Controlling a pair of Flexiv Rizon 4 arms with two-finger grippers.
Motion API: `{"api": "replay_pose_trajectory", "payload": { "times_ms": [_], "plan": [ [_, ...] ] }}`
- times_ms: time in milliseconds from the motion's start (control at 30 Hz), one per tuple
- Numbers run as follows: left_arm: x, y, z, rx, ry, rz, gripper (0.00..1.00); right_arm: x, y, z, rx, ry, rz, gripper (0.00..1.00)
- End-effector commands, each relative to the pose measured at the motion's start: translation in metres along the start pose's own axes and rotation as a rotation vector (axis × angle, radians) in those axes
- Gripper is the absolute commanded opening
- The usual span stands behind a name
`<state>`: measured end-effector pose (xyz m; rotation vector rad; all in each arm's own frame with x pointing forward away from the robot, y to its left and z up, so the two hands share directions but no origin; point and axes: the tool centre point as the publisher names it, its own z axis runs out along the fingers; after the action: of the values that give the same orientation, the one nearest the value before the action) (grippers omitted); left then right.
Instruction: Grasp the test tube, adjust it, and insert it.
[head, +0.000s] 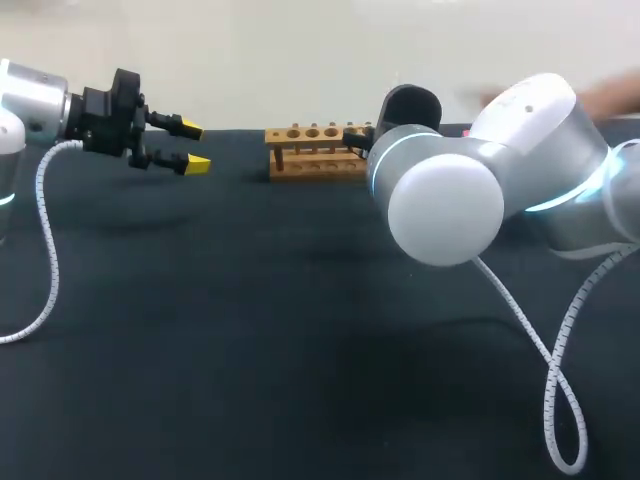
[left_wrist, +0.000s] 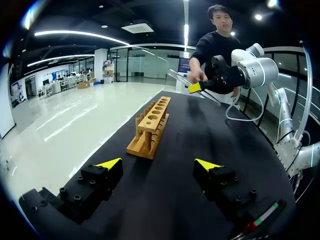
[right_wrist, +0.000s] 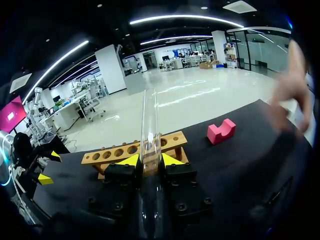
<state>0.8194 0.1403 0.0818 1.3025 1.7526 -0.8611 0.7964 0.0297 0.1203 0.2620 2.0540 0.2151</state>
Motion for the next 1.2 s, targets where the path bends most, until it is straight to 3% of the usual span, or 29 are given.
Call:
{"api": "replay_pose_trajectory", "payload": {
  "times_ms": [33,600,1200],
  "plan": [
    [0.001,-0.002,0.0,-0.006,-0.004,0.003,1.0,0.001,-0.001,0.0,-0.005,-0.005,0.002,0.0],
    [0.001,-0.002,0.0,-0.006,-0.004,0.003,1.0,0.018,0.014,0.033,0.02,0.025,-0.206,0.0],
    [0.001,-0.002,0.0,-0.006,-0.004,0.003,1.0,0.034,0.014,0.053,0.023,0.121,-0.225,0.0]
  ]
}}
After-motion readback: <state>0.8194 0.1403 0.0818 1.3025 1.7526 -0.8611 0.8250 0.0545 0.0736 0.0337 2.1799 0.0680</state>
